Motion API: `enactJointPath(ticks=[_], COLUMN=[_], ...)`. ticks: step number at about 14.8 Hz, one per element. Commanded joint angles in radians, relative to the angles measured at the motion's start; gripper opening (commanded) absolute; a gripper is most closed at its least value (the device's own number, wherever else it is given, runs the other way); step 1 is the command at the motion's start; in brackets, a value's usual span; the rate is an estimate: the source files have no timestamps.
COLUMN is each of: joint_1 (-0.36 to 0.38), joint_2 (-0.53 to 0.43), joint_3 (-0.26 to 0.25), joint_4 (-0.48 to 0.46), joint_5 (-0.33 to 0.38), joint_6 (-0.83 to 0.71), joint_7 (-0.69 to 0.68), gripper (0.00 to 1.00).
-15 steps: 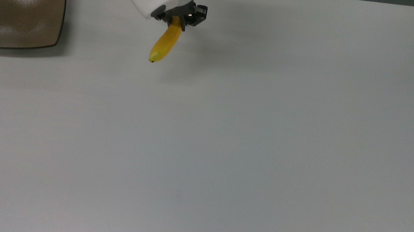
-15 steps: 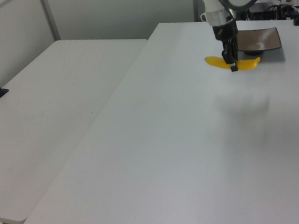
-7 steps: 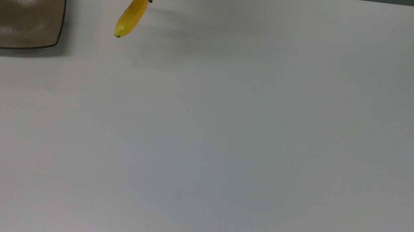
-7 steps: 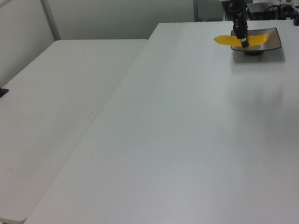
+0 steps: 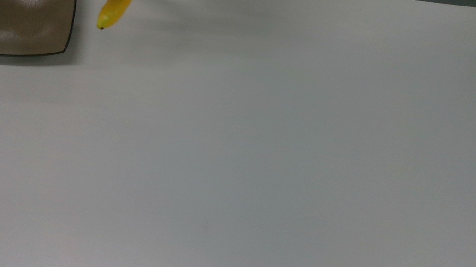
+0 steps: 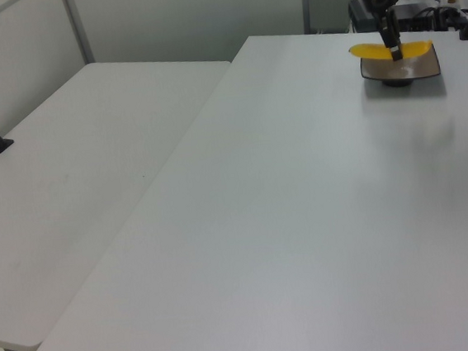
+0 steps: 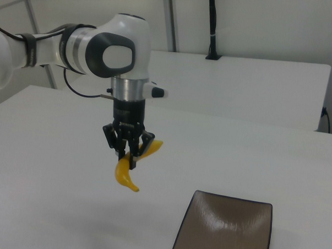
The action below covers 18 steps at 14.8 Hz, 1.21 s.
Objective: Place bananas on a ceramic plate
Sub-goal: 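Lift the banana and carry it toward the dark square plate, then lower the banana onto the plate and open the gripper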
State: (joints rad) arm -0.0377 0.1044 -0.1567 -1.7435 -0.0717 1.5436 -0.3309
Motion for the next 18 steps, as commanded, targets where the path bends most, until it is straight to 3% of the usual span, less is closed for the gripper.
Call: enactJointPath(ticks=[1, 8, 13, 14, 16, 18], joint_1=[-0.013, -0.033, -0.053, -0.054, -0.054, -0.054], joint_2=[-0.005, 0.052, 0.133, 0.153, 0.161, 0.158], joint_3=[-0.073, -0.270, -0.284, -0.284, -0.285, -0.284], joint_4=[-0.001, -0.005, -0.007, -0.007, -0.007, -0.005], joint_5=[-0.019, -0.005, 0.000, 0.000, 0.000, 0.000], joint_6=[0.061, 0.229, 0.375, 0.412, 0.428, 0.426], joint_7=[-0.098, -0.359, -0.392, -0.384, -0.366, -0.362], gripper=[0.25, 0.25, 0.25, 0.36, 1.00, 1.00])
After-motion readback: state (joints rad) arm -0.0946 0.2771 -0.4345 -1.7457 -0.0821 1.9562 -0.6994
